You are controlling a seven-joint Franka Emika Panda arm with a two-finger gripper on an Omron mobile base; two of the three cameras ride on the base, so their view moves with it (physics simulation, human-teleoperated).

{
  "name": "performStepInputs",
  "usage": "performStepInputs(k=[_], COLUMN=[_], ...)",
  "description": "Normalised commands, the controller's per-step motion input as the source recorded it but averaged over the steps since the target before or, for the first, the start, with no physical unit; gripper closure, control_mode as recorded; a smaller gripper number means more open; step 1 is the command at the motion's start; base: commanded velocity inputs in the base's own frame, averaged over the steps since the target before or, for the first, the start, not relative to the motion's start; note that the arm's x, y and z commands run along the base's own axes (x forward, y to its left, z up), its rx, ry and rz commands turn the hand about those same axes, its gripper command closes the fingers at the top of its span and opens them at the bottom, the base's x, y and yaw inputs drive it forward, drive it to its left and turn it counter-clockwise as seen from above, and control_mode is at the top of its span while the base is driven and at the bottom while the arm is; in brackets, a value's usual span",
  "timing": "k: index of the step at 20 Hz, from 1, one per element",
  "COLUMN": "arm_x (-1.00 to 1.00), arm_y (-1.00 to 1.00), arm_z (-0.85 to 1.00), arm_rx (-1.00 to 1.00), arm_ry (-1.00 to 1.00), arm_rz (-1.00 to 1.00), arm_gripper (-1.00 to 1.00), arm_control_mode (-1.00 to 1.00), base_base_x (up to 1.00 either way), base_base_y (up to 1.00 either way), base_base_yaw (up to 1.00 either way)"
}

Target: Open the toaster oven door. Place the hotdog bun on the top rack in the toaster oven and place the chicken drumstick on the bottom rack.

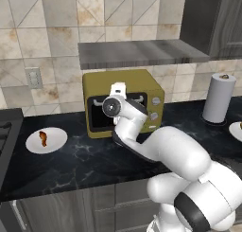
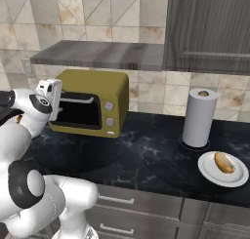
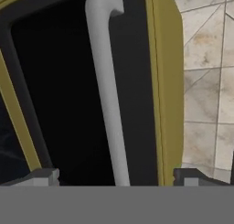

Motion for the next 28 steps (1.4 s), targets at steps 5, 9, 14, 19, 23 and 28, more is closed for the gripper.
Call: performStepInputs(k=[5,9,14,19,23,28], arm_x=[0.2,0.17,0.21,0.16,0.12,0.18], arm_y=[0.07,0.09,0.16,0.15,0.09,0.05], arm_z=[-0.17,-0.23,-0.14,-0.11,-0.16,-0.06], arm_rx=[0.0,0.0,-0.02,-0.03,-0.04,-0.02], arm_ry=[0.0,-0.05,-0.14,-0.15,-0.1,-0.05], arm_rz=[0.0,0.0,-0.01,-0.04,-0.06,-0.08], arm_gripper=[-1.0,-1.0,-1.0,-1.0,-1.0,-1.0], arm_control_mode=[-1.0,-1.0,-1.0,-1.0,-1.0,-1.0], base_base_x=[0.0,0.0,0.0,0.0,0.0,0.0], base_base_y=[0.0,0.0,0.0,0.0,0.0,0.0], base_base_yaw=[0.0,0.0,0.0,0.0,0.0,0.0])
